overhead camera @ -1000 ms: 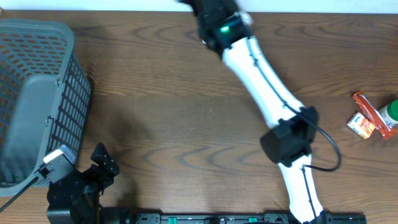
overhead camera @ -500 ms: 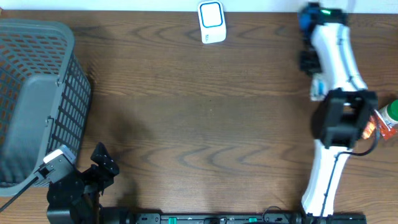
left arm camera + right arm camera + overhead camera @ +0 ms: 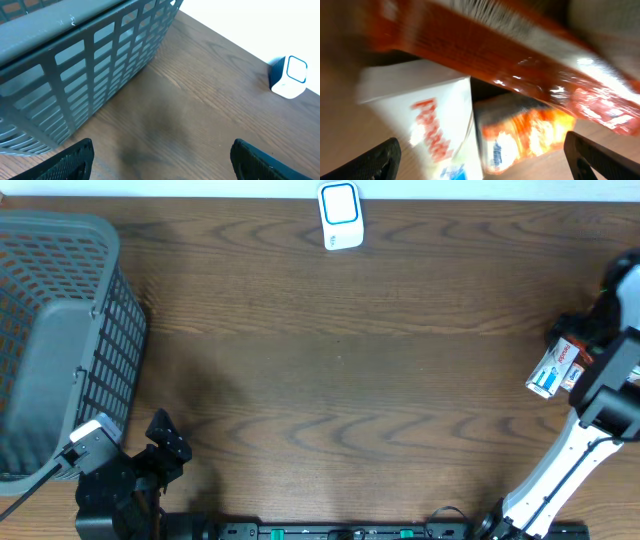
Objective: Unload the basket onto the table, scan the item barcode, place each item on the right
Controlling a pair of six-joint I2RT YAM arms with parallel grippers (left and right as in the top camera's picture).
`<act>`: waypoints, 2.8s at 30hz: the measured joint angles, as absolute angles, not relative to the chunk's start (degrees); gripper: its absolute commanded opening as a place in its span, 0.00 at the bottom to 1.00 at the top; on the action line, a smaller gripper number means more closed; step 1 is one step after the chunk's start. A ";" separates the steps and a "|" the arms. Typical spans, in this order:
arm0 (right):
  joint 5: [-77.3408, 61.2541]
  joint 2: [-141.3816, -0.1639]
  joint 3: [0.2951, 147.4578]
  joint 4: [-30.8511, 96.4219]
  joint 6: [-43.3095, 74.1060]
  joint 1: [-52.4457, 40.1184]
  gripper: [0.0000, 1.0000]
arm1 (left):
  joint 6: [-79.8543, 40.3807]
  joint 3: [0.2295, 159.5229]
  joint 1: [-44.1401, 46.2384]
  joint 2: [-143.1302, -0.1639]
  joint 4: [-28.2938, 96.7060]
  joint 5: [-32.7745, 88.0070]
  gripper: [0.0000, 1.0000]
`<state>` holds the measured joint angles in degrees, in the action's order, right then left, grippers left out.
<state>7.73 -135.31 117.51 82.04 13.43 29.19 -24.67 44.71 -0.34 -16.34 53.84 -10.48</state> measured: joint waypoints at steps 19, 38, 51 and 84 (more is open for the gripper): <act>-39.97 -87.24 137.10 18.87 23.90 24.93 0.99 | -24.67 44.71 -0.34 -16.34 53.84 -10.48 0.88; -26.92 -42.44 91.64 31.81 1.65 12.95 0.99 | -24.64 44.69 -0.34 -16.34 53.82 -10.48 0.88; -21.37 -14.15 71.40 19.00 -0.54 6.20 0.99 | -24.64 44.69 -0.34 -16.34 53.84 -10.48 0.88; -2.50 -0.25 60.75 12.73 -5.63 0.19 0.99 | -24.67 44.69 -0.34 -16.34 53.84 -10.48 0.88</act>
